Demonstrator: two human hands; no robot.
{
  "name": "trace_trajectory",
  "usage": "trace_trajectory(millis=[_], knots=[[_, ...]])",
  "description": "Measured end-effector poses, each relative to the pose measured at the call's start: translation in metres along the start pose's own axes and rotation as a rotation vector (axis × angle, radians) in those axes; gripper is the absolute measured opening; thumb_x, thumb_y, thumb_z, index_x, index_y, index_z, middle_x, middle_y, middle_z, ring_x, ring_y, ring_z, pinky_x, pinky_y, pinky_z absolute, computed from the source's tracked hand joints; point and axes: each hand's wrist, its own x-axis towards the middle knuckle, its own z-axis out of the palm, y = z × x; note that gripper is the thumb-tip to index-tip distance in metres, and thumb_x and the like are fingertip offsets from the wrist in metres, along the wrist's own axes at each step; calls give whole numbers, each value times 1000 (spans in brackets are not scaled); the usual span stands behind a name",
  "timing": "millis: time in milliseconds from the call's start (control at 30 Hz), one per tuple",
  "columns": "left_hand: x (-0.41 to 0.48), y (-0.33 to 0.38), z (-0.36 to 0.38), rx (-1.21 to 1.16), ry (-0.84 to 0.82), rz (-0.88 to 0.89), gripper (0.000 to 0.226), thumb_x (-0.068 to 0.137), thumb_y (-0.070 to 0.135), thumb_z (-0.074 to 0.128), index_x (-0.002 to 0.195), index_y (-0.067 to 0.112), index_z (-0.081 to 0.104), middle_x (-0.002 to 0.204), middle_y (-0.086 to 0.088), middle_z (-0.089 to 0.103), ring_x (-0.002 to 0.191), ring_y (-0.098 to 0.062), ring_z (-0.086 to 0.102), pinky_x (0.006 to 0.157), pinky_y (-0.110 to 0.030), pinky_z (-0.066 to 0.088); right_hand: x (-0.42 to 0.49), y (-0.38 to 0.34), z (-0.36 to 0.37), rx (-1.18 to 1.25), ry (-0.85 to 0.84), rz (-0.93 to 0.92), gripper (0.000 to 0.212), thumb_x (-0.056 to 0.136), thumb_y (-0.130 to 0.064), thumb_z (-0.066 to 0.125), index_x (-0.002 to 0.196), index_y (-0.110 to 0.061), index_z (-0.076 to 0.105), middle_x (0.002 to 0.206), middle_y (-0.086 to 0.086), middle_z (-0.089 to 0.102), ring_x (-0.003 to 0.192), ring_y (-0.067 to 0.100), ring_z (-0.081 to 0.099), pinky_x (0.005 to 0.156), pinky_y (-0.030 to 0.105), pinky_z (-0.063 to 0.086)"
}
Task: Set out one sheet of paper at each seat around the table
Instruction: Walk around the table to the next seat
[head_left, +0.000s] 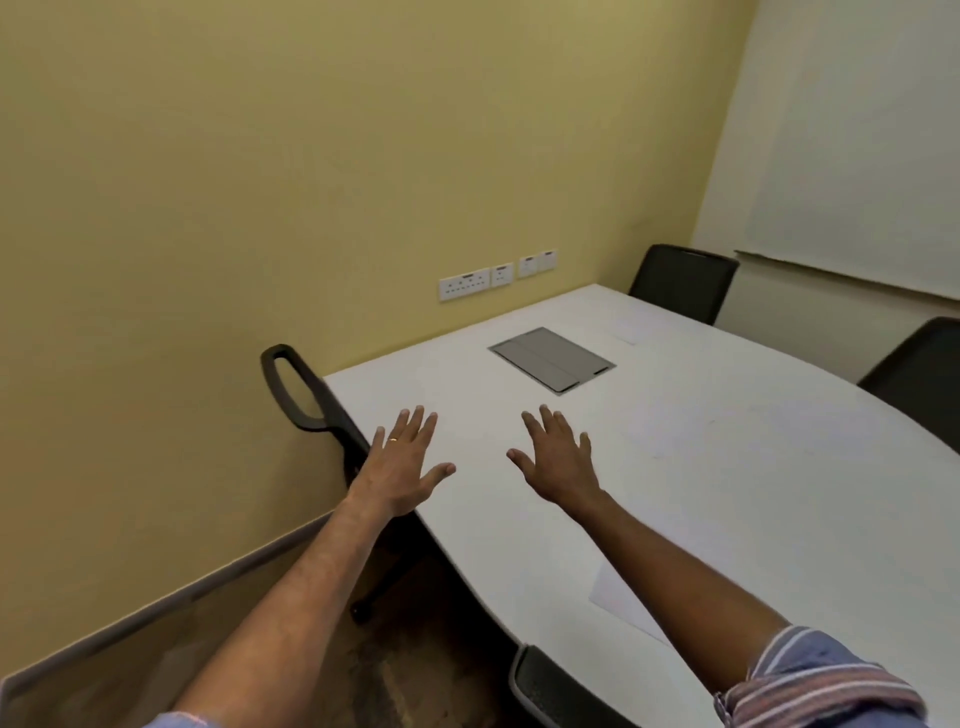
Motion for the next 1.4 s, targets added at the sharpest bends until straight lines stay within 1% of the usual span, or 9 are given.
trace_trajectory(millis=[233,333,500,533,700,833,900,1233,1400], knots=[[55,-7,13,-24,-70,61,82,101,61,31,160,20,-7,167,-2,-14,155,-21,-14,126,-48,-2,32,26,6,-14,-5,131,68,102,-54,37,159,-24,14,168,3,4,155,24,3,121,59,13],[86,-5,21,-63,-67,127,81,101,61,32,161,20,-5,168,-2,-12,155,-20,-13,126,-47,-1,50,34,8,-18,11,191,68,102,-54,37,159,-24,14,168,3,4,156,24,3,121,59,12],[146,-9,54,-105,-134,288,81,101,60,33,161,19,-4,168,-2,-11,155,-20,-11,126,-47,-1,73,44,27,-1,-13,348,68,102,-53,38,159,-25,14,169,3,2,156,24,1,121,59,10],[150,-5,52,-103,-135,290,81,101,60,33,161,19,-3,168,-2,-10,155,-20,-11,126,-47,0,75,47,24,2,-12,341,68,102,-53,39,159,-24,14,169,3,1,156,24,0,122,59,9],[202,-18,69,-167,-174,464,81,101,60,35,161,19,-1,169,-1,-8,155,-19,-10,126,-46,0,97,48,30,-4,57,523,69,102,-53,40,159,-24,16,169,3,3,156,24,2,122,58,9],[227,-23,73,-168,-215,514,82,101,60,35,161,17,0,169,-3,-6,156,-20,-9,126,-47,1,101,46,33,12,97,590,68,101,-54,40,159,-25,19,168,3,5,155,24,4,122,57,11],[248,-26,77,-196,-257,554,82,101,60,36,161,17,0,169,-3,-6,156,-21,-8,126,-47,2,106,44,39,19,80,646,68,102,-54,40,159,-24,20,168,3,4,155,24,3,123,56,11],[321,9,112,-234,-324,681,82,101,60,37,161,17,0,169,-3,-6,156,-20,-8,126,-47,3,141,82,60,28,77,769,66,102,-53,41,158,-23,23,168,4,6,155,23,4,123,55,9],[392,55,148,-251,-397,713,82,101,58,39,161,14,3,169,-6,-3,156,-22,-6,126,-47,6,192,150,76,81,72,847,65,102,-51,42,157,-22,25,168,6,8,155,25,6,124,53,10]])
